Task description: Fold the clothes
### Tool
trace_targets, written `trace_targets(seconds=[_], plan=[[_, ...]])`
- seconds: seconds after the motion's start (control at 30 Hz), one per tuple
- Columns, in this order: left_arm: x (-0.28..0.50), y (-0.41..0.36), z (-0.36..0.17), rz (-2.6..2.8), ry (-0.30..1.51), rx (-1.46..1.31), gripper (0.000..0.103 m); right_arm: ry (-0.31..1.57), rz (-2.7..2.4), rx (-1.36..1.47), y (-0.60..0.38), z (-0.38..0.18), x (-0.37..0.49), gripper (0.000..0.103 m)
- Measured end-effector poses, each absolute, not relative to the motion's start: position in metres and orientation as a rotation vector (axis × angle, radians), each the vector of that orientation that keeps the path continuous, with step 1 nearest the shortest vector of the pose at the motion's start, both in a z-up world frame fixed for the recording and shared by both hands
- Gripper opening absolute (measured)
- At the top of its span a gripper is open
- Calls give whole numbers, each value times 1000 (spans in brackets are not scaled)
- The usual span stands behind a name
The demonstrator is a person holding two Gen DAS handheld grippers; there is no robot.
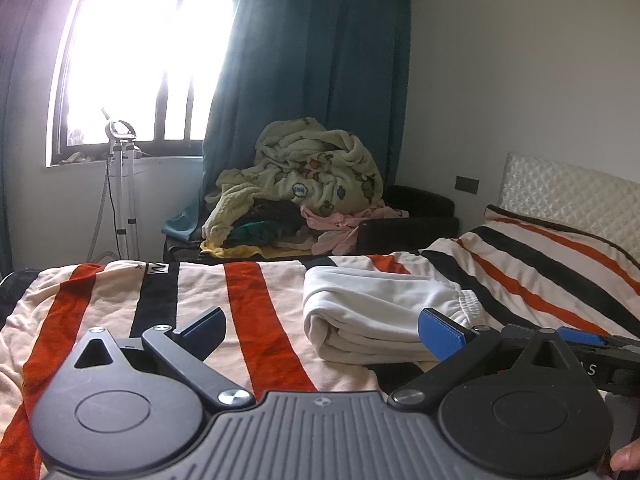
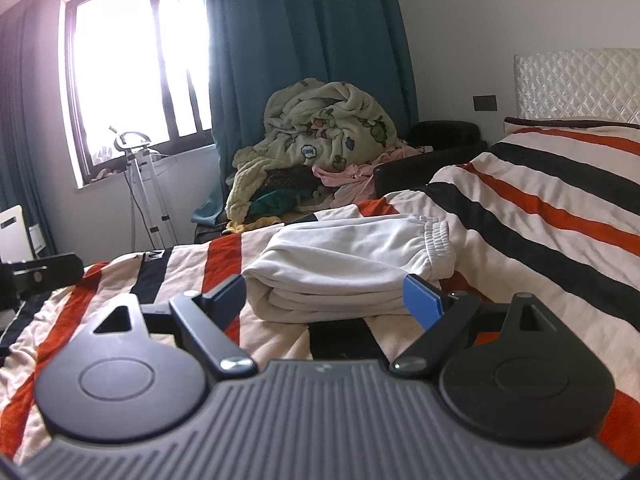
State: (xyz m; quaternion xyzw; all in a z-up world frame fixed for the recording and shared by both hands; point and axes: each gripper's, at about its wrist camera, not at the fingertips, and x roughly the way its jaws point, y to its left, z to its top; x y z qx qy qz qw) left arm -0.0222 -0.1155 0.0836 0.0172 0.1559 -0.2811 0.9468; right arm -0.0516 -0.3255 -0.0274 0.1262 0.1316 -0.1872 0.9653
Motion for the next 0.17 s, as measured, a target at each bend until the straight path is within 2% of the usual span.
trace_targets(seconds=[0.17], plan=[[-26, -115, 83, -577, 314, 39, 103, 266, -381, 248, -324, -28, -51, 87]])
